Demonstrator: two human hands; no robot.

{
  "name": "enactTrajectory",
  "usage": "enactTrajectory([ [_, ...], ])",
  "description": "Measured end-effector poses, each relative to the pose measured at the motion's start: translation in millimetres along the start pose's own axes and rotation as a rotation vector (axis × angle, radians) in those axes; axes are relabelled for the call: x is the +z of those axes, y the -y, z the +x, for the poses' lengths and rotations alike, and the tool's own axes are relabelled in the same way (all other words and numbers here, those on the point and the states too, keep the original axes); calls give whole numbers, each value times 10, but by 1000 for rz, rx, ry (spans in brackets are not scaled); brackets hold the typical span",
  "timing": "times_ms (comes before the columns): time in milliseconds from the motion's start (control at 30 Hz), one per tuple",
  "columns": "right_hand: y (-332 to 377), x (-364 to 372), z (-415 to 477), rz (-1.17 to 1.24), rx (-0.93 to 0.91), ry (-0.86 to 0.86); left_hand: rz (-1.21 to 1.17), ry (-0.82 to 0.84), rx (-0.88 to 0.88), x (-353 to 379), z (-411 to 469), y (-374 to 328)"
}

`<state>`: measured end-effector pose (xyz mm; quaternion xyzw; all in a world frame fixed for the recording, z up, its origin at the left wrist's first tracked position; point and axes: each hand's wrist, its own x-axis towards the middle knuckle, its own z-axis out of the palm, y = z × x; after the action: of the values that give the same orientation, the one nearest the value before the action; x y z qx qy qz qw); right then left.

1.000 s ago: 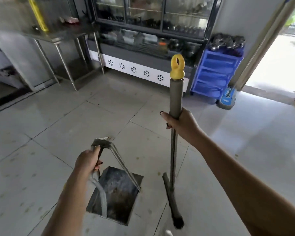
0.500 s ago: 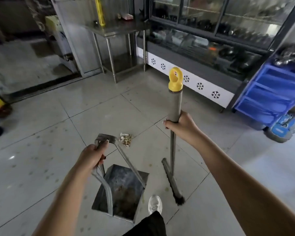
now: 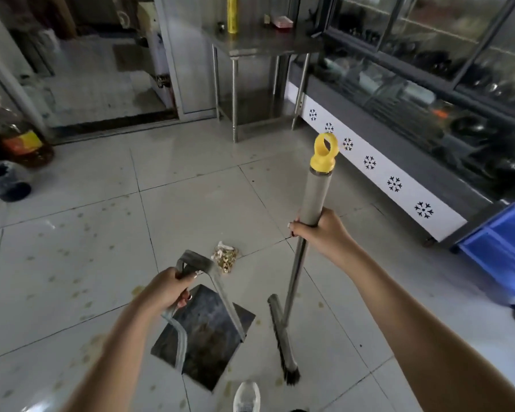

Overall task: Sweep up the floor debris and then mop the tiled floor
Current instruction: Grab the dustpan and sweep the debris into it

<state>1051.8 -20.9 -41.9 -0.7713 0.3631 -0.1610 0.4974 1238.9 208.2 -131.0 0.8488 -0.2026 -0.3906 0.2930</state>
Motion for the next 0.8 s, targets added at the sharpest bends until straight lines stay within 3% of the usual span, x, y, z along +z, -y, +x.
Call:
enactTrajectory([
  [300, 154, 46, 1139, -92, -125, 219, -77, -111, -36, 103, 438, -290],
  [633, -476, 222, 2673, -118, -190, 401, -257, -345, -275, 612, 1230, -542],
  [800, -688, 403, 3119, -133, -216, 484, -257, -366, -370, 752, 1603, -498],
])
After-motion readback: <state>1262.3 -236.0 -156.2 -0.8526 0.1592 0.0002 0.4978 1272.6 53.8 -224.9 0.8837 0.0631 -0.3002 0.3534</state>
